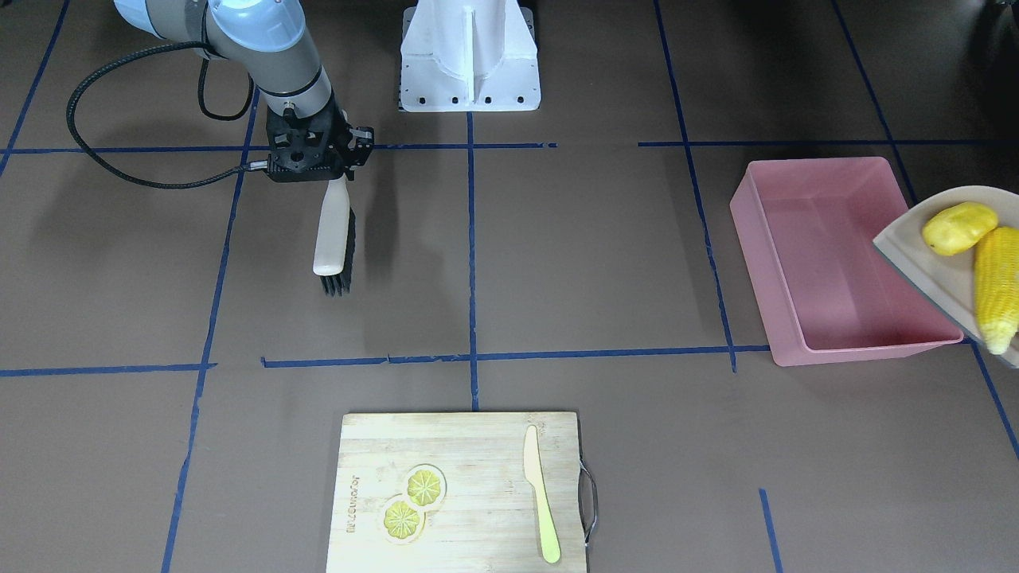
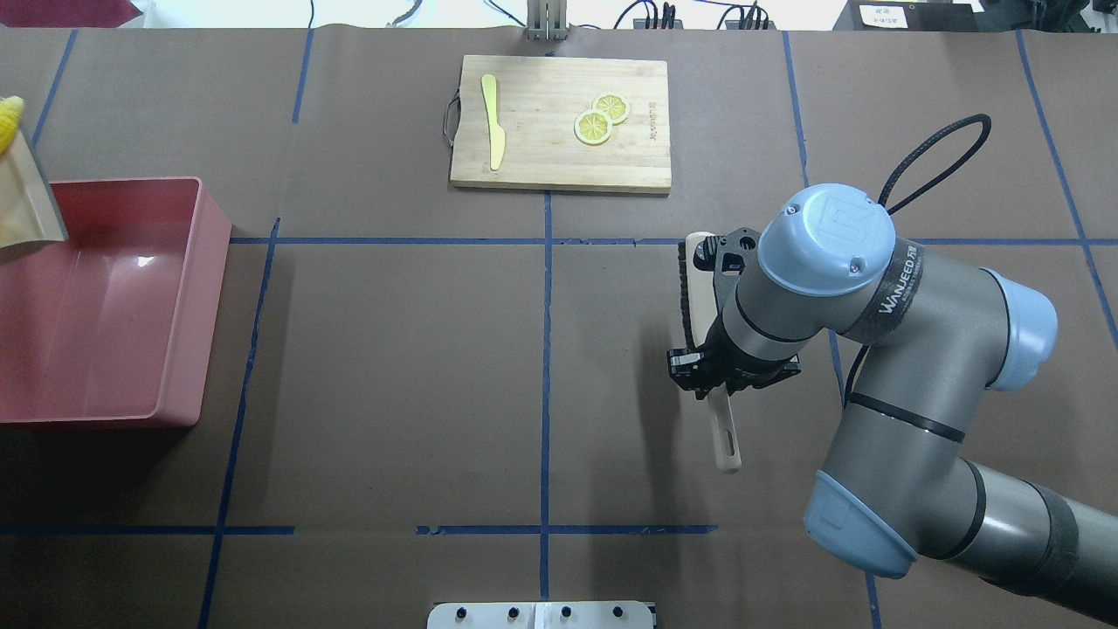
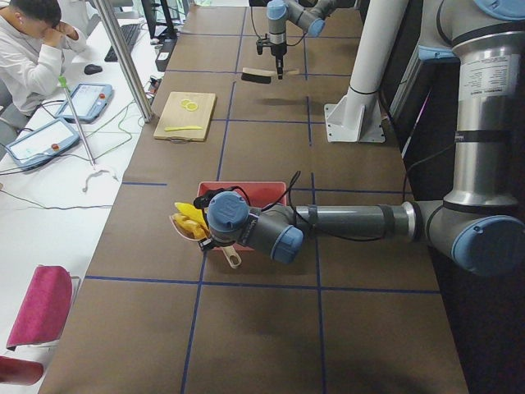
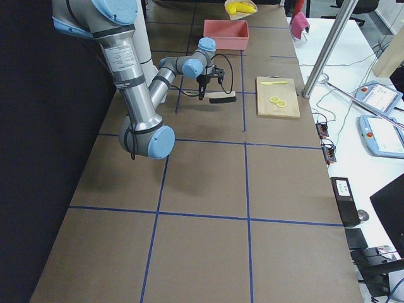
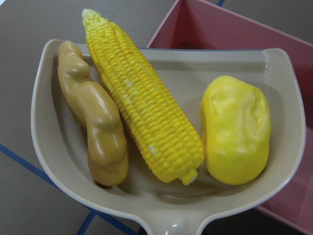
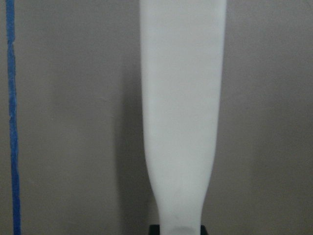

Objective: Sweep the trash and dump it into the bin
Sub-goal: 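Tilt the dustpan over the pink bin with the left gripper to dump vegetables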

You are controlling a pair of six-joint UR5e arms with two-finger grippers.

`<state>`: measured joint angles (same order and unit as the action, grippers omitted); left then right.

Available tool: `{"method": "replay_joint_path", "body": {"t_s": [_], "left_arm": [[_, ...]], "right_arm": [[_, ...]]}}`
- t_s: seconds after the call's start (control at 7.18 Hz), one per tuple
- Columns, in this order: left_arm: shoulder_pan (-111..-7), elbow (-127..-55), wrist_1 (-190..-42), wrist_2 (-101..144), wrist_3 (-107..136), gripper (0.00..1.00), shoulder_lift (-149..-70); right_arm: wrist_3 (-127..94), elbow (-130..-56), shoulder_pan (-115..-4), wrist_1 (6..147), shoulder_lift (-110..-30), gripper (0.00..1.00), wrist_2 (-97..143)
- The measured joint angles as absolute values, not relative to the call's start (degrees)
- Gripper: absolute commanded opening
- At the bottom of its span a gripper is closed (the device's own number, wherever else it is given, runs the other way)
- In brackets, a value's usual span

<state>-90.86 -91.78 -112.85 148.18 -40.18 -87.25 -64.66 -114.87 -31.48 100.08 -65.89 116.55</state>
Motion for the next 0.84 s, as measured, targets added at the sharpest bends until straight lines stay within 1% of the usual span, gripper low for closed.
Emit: {"method": "replay_joint_path", "body": {"t_s": [0.28, 0.84], "left_arm": [[-91.0, -93.2, -110.8, 145.9, -46.1, 0.00, -88.3], [-86.6, -94.2, -106.9, 142.5, -65.8, 0.00, -88.1]], "right_arm": [[-64.7, -114.9, -31.5, 100.1, -65.9, 0.00, 116.5], [-64.8, -114.9, -31.3, 100.1, -66.2, 0.00, 116.5]]}}
